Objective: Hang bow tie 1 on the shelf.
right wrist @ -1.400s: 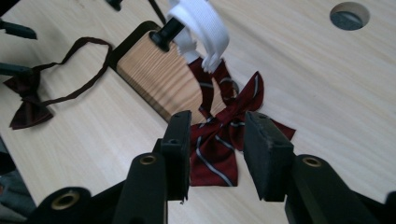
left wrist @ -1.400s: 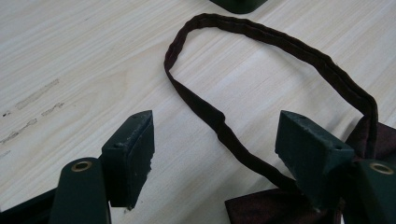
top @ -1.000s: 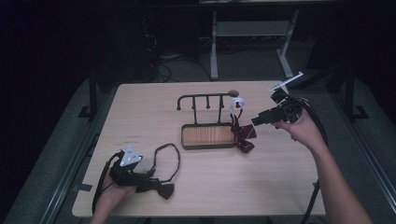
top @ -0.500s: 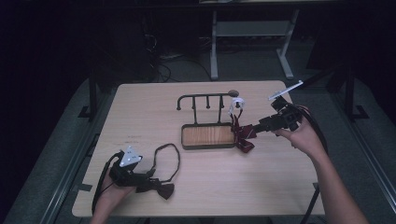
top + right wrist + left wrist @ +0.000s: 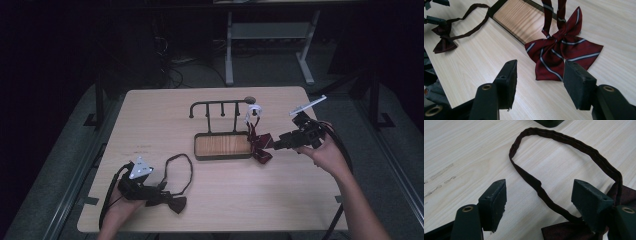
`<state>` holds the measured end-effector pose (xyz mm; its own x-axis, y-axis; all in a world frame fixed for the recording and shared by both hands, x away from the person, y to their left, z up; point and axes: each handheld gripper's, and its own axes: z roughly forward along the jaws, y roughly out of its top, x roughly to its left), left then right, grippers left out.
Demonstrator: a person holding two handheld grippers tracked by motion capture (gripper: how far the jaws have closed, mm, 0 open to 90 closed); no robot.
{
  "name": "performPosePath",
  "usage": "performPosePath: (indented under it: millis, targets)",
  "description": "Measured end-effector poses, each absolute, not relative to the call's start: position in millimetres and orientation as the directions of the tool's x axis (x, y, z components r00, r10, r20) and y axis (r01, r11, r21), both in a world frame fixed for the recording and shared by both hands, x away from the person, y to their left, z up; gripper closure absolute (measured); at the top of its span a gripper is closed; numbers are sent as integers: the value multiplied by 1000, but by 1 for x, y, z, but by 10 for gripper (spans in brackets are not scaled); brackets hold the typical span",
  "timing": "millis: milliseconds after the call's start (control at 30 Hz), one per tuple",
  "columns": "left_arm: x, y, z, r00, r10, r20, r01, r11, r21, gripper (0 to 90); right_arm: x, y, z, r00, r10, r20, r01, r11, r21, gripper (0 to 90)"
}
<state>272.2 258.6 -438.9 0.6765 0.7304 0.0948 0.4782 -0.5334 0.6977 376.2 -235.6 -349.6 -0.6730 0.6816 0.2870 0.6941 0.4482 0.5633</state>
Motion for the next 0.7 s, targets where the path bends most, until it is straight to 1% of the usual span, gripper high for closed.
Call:
performPosePath:
  millis: [700]
  targets:
    - [272,257,-439,678,729,95,477,-535,697,288,362,-239,-372,-672,678,297,699,450,556,441]
